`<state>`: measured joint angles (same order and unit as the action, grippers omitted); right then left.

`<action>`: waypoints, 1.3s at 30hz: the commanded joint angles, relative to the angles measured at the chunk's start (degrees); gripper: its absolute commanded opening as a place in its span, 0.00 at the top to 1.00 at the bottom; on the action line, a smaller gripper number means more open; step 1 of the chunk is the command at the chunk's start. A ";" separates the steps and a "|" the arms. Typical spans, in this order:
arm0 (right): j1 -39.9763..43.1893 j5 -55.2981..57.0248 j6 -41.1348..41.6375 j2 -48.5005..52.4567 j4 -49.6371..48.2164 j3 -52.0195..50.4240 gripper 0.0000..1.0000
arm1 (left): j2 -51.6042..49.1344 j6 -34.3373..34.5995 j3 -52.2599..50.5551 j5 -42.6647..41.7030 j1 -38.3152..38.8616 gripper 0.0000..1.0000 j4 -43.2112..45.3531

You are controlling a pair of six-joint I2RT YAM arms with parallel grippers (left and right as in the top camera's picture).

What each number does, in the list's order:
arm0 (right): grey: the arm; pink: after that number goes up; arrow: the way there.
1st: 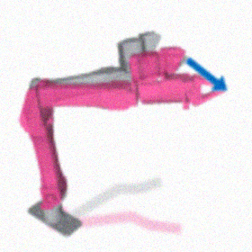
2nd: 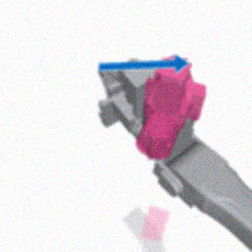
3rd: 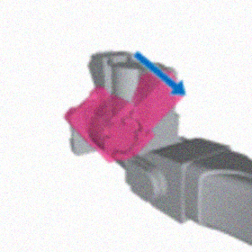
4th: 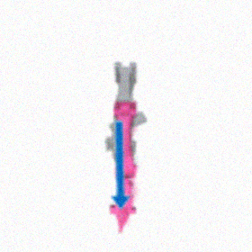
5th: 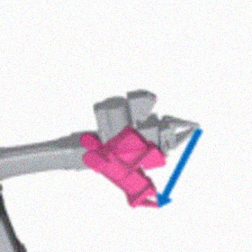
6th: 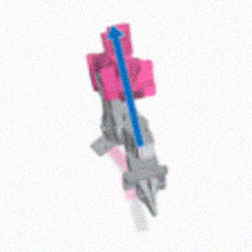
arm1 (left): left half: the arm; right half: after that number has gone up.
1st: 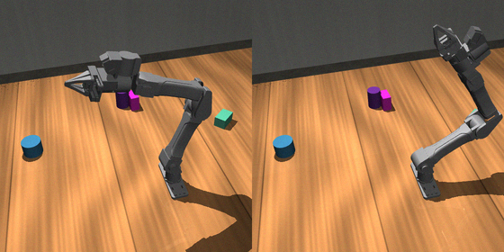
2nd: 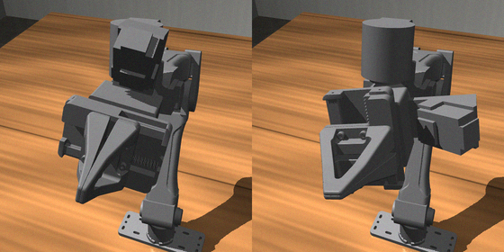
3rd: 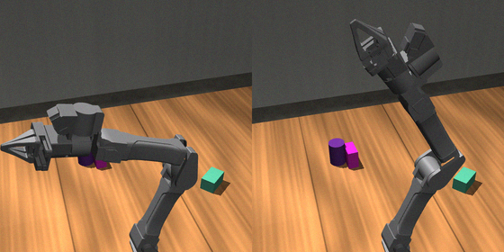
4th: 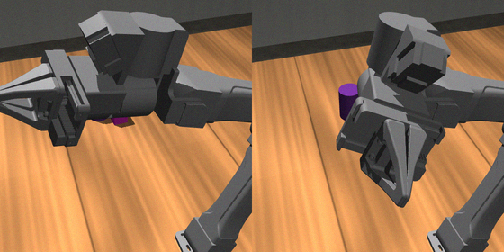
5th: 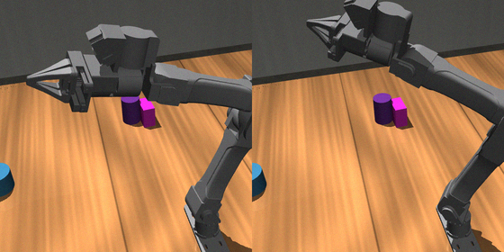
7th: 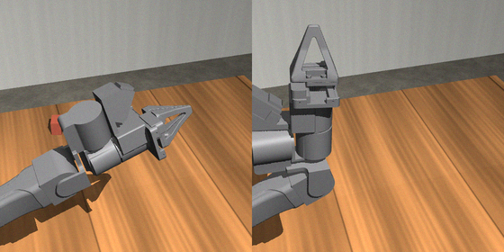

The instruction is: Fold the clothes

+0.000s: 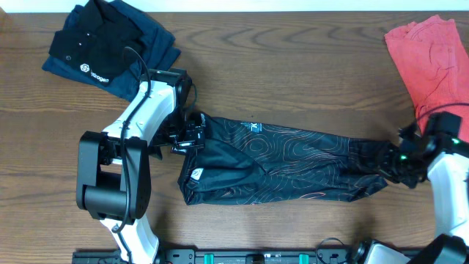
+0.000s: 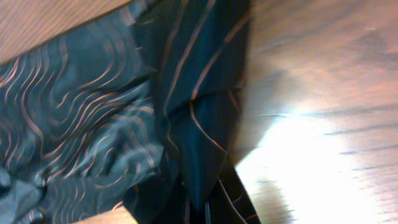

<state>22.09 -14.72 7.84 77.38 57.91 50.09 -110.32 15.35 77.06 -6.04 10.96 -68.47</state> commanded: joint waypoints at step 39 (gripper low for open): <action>-37.94 5.62 11.89 0.63 -1.51 -0.81 0.58 | 0.59 -0.11 -0.24 0.04 -0.26 0.02 0.02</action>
<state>-14.57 -7.49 19.46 77.58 56.34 49.82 -110.32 15.38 77.06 -6.04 10.96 -68.25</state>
